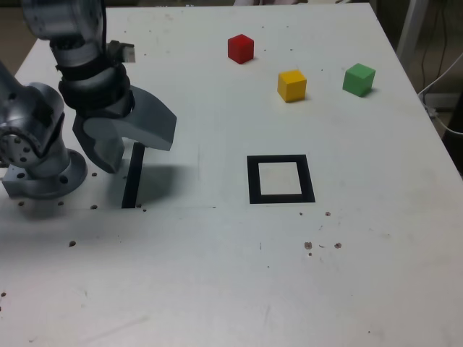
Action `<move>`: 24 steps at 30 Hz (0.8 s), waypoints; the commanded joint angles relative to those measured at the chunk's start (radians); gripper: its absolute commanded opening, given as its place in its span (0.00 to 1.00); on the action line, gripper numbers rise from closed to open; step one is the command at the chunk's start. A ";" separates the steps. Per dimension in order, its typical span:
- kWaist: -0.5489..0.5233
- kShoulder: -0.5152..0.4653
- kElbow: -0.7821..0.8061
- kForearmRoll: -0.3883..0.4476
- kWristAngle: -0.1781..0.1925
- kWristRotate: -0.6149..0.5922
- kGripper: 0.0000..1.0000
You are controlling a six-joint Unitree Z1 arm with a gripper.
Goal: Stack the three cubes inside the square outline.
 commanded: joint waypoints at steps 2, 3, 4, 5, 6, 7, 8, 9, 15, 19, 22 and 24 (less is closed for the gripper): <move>0.002 -0.008 0.002 0.000 -0.001 -0.002 0.99; 0.002 -0.008 0.002 0.000 -0.001 -0.002 0.99; 0.002 -0.008 0.003 0.000 -0.001 -0.002 0.99; 0.002 -0.008 0.003 -0.001 -0.001 -0.002 0.99; 0.002 -0.008 0.003 -0.001 -0.001 -0.002 0.99; 0.002 -0.008 0.003 -0.001 -0.001 -0.002 0.99; 0.002 -0.008 0.003 -0.001 -0.001 -0.002 0.99; 0.002 -0.008 0.003 -0.001 -0.001 -0.002 0.99; 0.002 -0.006 0.000 -0.002 -0.001 -0.003 0.99; 0.004 -0.003 -0.009 0.005 -0.002 -0.004 0.99; 0.015 0.005 -0.029 0.029 -0.003 0.006 0.99; 0.024 0.014 -0.048 0.049 -0.006 0.014 0.99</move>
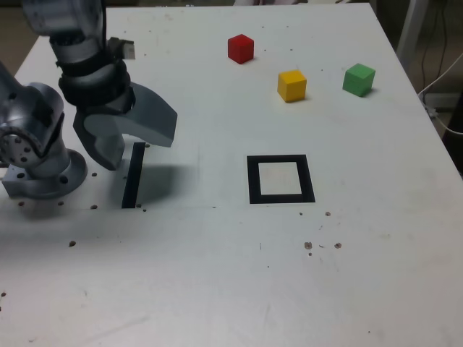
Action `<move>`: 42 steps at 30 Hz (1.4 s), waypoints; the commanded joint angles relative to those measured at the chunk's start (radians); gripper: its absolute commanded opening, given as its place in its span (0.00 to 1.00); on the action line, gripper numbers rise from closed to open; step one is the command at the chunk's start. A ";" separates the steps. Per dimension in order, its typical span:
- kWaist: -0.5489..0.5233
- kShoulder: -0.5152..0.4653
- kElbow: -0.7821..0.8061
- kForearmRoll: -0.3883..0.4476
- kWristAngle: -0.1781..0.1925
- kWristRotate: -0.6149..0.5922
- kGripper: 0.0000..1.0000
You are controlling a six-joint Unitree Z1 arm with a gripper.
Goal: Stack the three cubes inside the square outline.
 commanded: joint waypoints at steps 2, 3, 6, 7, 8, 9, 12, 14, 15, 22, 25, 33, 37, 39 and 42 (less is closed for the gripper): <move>0.016 0.017 -0.029 0.024 -0.004 0.012 0.99; 0.022 0.020 -0.037 0.033 -0.005 0.015 0.99; 0.049 0.026 -0.065 0.059 -0.003 0.027 0.99; 0.058 0.030 -0.077 0.070 0.000 0.031 0.99; 0.065 0.035 -0.090 0.083 0.005 0.033 0.99; 0.072 0.043 -0.106 0.098 0.011 0.035 0.99; 0.090 0.077 -0.165 0.152 0.041 0.039 0.99; 0.102 0.110 -0.211 0.188 0.065 0.045 0.99; 0.108 0.129 -0.234 0.203 0.076 0.050 0.99; 0.152 0.260 -0.370 0.248 0.116 0.092 0.99; 0.192 0.304 -0.413 0.249 0.120 0.112 0.99; 0.291 0.425 -0.546 0.281 0.113 0.136 0.98; 0.335 0.480 -0.601 0.291 0.108 0.130 0.98; 0.358 0.504 -0.630 0.296 0.111 0.121 0.98; 0.404 0.533 -0.676 0.303 0.127 0.104 0.98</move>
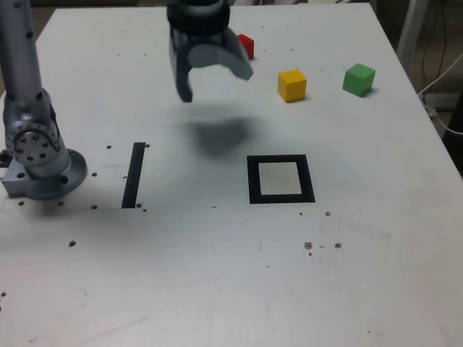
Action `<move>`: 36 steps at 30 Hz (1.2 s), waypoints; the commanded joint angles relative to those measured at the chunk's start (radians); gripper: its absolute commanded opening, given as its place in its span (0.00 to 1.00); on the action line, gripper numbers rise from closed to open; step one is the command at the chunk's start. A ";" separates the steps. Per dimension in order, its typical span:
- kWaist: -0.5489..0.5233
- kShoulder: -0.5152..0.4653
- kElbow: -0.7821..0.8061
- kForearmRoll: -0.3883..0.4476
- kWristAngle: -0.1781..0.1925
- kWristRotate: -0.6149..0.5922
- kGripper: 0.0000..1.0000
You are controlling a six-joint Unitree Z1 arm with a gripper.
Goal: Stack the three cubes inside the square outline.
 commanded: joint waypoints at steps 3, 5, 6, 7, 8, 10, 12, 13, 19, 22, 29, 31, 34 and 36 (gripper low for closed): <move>0.066 0.039 -0.062 0.021 0.023 -0.014 0.98; 0.102 0.066 -0.100 0.036 0.029 -0.015 0.98; 0.119 0.080 -0.121 0.045 0.032 -0.015 0.98; 0.136 0.095 -0.141 0.052 0.034 -0.015 0.98; 0.151 0.109 -0.161 0.059 0.036 -0.016 0.98; 0.178 0.136 -0.199 0.071 0.037 -0.016 0.98; 0.200 0.162 -0.238 0.084 0.038 -0.016 0.98; 0.209 0.175 -0.258 0.091 0.038 -0.016 0.98; 0.257 0.253 -0.366 0.136 0.034 -0.016 0.98; 0.282 0.290 -0.410 0.155 0.028 -0.016 0.98; 0.324 0.361 -0.475 0.169 0.005 -0.009 0.97; 0.330 0.380 -0.496 0.170 0.001 -0.007 0.97; 0.340 0.407 -0.529 0.175 -0.004 -0.002 0.97; 0.347 0.425 -0.553 0.181 -0.009 0.003 0.97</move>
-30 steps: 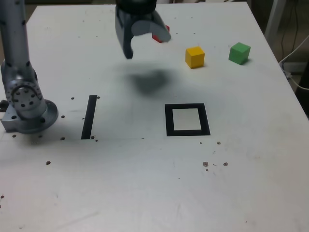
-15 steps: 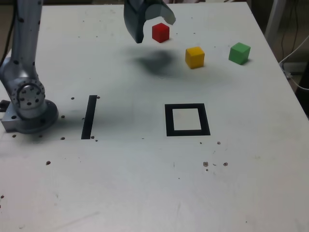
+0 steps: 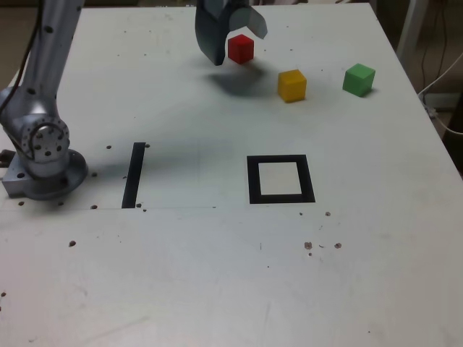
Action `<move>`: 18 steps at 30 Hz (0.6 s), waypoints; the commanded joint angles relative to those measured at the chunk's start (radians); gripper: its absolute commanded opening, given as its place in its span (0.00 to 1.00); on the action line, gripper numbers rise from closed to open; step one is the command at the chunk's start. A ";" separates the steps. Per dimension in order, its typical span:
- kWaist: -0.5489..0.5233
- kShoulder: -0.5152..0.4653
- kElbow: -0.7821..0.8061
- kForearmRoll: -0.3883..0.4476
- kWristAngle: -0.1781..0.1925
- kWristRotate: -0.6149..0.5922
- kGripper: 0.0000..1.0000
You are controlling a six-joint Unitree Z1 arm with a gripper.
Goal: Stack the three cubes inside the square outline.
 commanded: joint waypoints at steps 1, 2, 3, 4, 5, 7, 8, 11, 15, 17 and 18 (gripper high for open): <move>0.010 0.025 -0.034 0.010 -0.008 0.008 0.97; 0.014 0.035 -0.047 0.014 -0.011 0.010 0.97; 0.017 0.045 -0.062 0.018 -0.015 0.013 0.97; 0.020 0.056 -0.078 0.024 -0.018 0.015 0.97; 0.023 0.067 -0.095 0.030 -0.022 0.019 0.97; 0.031 0.091 -0.133 0.044 -0.031 0.025 0.97; 0.035 0.101 -0.148 0.049 -0.035 0.028 0.97; 0.046 0.129 -0.191 0.065 -0.047 0.035 0.97; 0.063 0.166 -0.244 0.086 -0.058 0.041 0.96; 0.071 0.181 -0.267 0.097 -0.060 0.043 0.95; 0.075 0.187 -0.278 0.103 -0.061 0.044 0.95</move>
